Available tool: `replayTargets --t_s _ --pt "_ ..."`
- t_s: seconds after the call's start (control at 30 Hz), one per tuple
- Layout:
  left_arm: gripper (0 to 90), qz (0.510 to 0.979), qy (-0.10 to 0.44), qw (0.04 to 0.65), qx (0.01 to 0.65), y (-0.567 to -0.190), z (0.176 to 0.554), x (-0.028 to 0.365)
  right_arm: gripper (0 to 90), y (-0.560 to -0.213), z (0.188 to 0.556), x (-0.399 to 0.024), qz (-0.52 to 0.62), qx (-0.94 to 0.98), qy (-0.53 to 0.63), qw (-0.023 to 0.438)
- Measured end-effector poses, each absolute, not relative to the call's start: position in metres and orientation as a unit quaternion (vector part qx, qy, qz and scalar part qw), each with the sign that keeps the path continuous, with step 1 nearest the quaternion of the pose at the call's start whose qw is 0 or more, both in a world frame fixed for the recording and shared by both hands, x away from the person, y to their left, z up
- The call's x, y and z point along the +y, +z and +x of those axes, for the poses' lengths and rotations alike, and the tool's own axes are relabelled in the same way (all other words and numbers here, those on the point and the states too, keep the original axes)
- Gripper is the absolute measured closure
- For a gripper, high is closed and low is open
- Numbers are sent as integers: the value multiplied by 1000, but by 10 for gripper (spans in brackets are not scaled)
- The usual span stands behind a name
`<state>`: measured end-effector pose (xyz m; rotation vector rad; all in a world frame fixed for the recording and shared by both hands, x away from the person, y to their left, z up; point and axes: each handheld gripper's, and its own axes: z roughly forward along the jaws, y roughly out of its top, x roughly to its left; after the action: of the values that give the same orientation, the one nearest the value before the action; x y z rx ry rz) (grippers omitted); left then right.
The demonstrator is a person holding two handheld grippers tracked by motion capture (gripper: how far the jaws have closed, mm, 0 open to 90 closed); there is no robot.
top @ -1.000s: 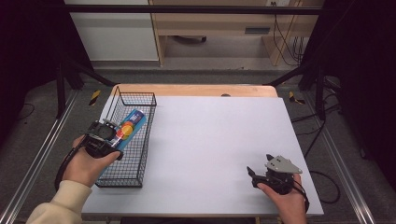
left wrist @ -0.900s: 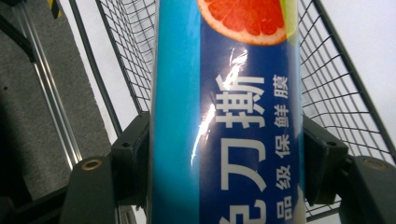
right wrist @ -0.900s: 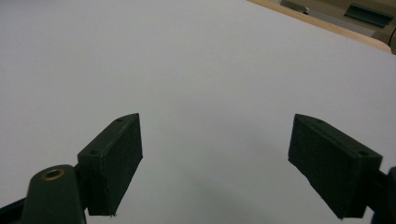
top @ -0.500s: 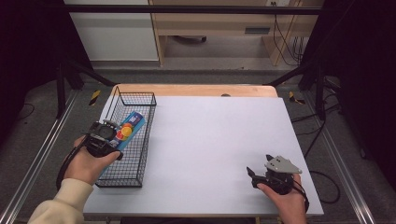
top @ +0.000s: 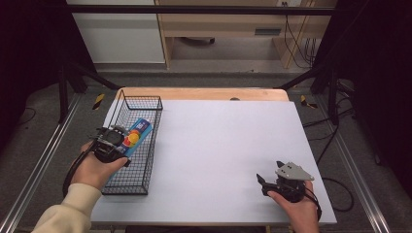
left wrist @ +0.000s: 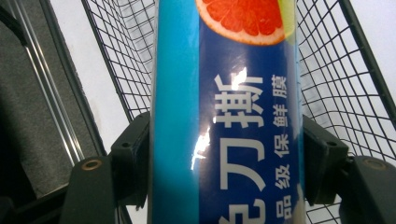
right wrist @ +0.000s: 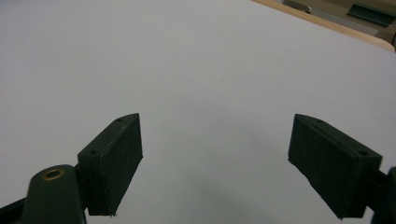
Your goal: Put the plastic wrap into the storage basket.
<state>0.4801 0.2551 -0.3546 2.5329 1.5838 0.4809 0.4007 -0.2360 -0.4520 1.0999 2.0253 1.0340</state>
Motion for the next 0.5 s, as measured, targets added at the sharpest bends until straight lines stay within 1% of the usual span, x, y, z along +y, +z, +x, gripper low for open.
replayTargets --t_s 0.2,0.5 --pt "318 832 143 57 533 -360 483 256 179 -453 401 -236 414 766 388 301" --pt "319 835 111 37 538 -377 489 257 179 -454 401 -236 416 768 386 297"
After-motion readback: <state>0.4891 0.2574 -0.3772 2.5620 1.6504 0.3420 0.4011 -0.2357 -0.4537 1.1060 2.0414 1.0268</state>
